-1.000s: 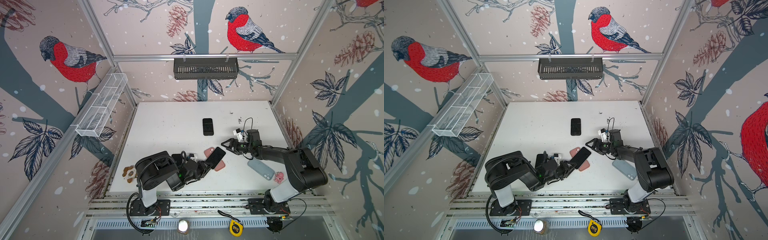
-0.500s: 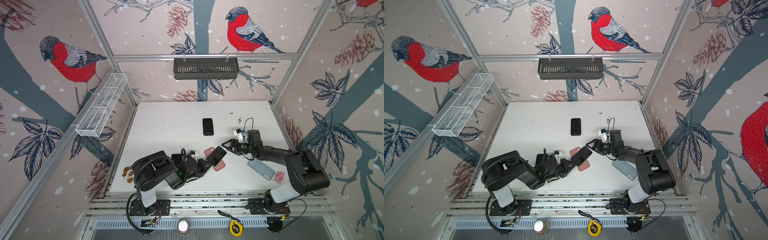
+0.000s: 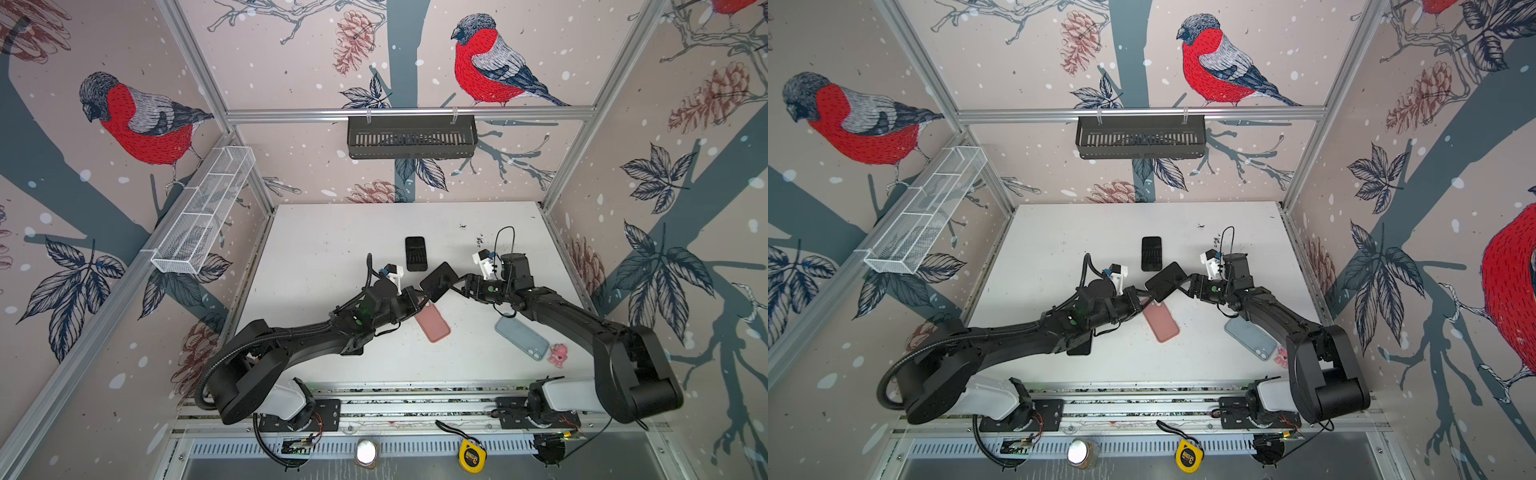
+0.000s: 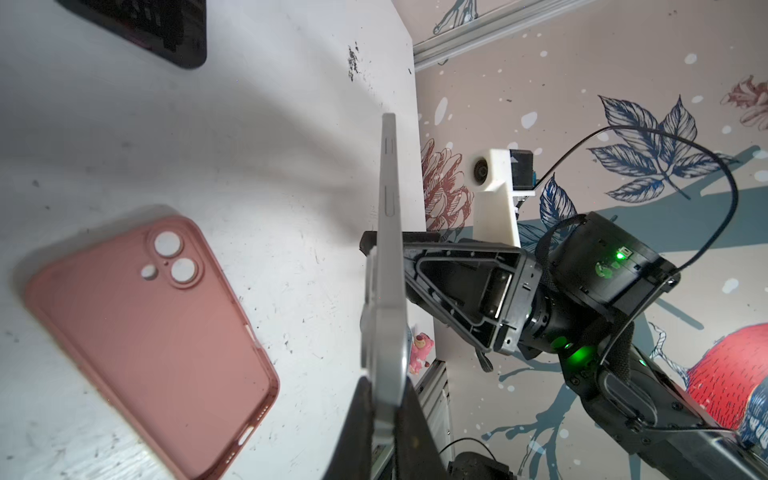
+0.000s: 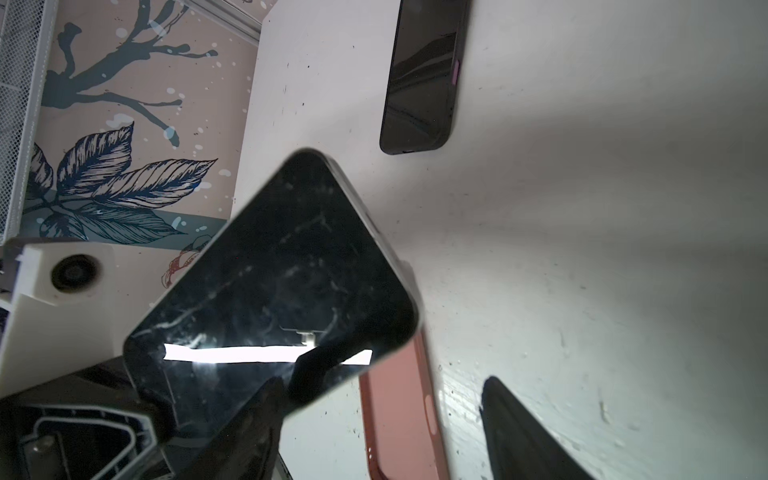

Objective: Put the phone into the phone case

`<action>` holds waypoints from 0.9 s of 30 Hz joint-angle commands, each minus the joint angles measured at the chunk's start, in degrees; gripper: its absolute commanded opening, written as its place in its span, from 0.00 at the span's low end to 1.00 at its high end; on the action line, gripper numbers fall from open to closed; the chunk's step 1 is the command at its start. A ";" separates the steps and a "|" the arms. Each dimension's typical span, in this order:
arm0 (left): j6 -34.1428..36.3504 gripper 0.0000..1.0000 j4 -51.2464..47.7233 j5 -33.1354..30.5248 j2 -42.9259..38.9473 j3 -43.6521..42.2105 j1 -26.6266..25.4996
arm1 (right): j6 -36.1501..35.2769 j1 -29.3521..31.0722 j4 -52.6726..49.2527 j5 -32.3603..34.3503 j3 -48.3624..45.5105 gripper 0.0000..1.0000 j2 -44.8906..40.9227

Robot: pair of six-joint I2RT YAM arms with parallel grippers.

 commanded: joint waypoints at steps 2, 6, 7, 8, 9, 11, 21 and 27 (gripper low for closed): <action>12.46 0.00 -12.83 10.40 -3.48 3.30 5.70 | -4.16 -0.02 -2.64 0.58 -0.51 0.78 -4.09; 20.17 0.00 -19.13 19.28 -8.19 3.93 11.39 | -1.43 -0.16 3.84 -5.62 -3.41 0.79 -7.41; 21.74 0.00 -20.12 21.79 -9.65 3.91 12.66 | -0.08 -0.16 6.36 -7.80 -4.24 0.79 -7.61; 23.05 0.00 -21.69 23.60 -11.07 4.02 13.98 | 1.07 0.01 8.63 -9.78 -4.78 0.79 -7.69; 23.83 0.00 -22.98 24.65 -12.18 4.01 14.80 | 1.64 0.22 10.17 -11.35 -5.10 0.78 -7.77; 25.30 0.00 -24.37 26.70 -14.84 3.42 16.62 | 3.52 1.06 14.29 -14.47 -5.73 0.77 -8.32; 25.83 0.00 -23.60 36.35 -20.34 1.48 18.28 | 22.58 5.03 41.70 -23.36 -9.59 0.74 -8.22; 25.39 0.00 -23.01 38.67 -22.21 1.79 18.29 | 24.47 6.33 44.09 -23.13 -9.02 0.63 -7.17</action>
